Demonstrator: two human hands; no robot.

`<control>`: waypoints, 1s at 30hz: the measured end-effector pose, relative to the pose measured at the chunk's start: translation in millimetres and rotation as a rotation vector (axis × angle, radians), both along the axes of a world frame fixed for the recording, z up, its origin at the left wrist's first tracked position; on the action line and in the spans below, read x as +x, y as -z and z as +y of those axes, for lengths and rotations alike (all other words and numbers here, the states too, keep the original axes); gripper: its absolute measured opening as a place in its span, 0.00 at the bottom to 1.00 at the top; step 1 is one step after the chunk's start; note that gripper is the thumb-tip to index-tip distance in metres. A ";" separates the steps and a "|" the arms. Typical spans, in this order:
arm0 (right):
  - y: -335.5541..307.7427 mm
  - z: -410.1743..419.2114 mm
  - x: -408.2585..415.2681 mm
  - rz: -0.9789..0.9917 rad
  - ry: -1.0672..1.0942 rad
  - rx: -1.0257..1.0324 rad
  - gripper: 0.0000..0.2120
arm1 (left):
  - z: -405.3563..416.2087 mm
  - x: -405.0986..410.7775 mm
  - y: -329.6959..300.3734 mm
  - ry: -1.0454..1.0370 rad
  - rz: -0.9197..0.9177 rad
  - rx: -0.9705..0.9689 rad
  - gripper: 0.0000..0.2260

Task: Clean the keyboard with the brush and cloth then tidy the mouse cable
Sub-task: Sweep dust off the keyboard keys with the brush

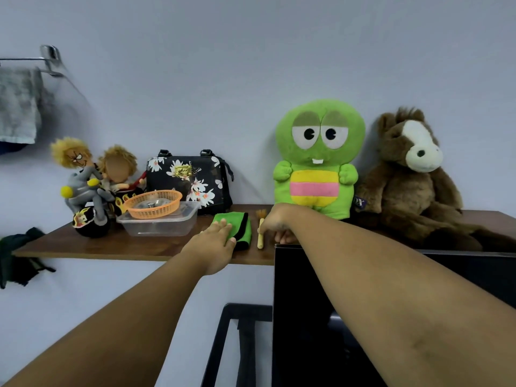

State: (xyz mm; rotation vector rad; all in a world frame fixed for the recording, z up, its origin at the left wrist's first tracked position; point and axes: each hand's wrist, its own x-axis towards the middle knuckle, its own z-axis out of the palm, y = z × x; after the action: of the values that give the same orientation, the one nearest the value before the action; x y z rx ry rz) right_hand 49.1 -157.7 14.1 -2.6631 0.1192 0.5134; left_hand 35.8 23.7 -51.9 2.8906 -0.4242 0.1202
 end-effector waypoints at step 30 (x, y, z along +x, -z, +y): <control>-27.5 -73.0 -114.1 -0.818 0.131 0.521 0.09 | -25.4 -93.3 -7.5 0.095 -0.449 -0.456 0.21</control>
State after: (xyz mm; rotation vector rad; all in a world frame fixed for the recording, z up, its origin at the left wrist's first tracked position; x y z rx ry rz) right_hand -65.0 -230.7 41.6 -2.1292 -0.0767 -0.5337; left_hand -57.5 -1.8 -44.4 2.3752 -0.5260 0.7532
